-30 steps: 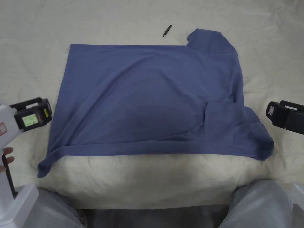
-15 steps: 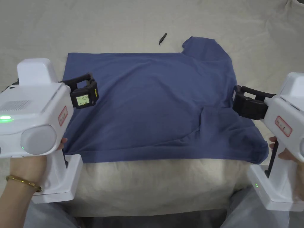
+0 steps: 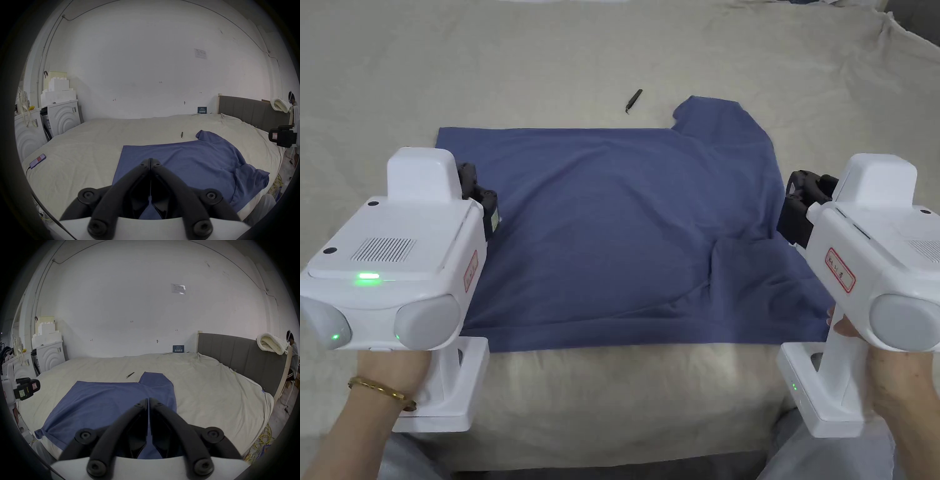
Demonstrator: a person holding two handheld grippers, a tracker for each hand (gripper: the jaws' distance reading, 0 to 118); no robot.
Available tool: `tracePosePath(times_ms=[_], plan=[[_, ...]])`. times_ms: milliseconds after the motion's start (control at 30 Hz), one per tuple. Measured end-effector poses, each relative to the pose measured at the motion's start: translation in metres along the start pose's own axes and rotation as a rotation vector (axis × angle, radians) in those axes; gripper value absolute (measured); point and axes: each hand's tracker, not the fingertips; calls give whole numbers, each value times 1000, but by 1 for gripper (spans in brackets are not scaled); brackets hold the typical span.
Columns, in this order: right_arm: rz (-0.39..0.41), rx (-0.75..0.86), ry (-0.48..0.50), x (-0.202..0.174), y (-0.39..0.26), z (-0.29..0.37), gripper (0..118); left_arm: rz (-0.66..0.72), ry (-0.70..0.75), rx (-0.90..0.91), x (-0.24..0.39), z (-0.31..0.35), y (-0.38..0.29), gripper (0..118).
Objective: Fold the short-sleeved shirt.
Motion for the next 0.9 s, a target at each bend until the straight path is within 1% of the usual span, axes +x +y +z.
tracePosePath(times_ms=[100,167,300,567,900], plan=[[-1,-20,15,0,-1,0,0,-4,-12,-9,0,2,1,0],[10,-24,8,-1,-5,1,0,1,-16,-10,0,2,1,0],[-2,-23,6,0,-8,3,0,15,-9,-12,-1,3,0,0],[3,-12,1,3,-7,4,0,43,-3,-20,-4,5,0,0],[5,-10,9,2,-5,3,0,33,-2,-29,-1,5,-1,0]])
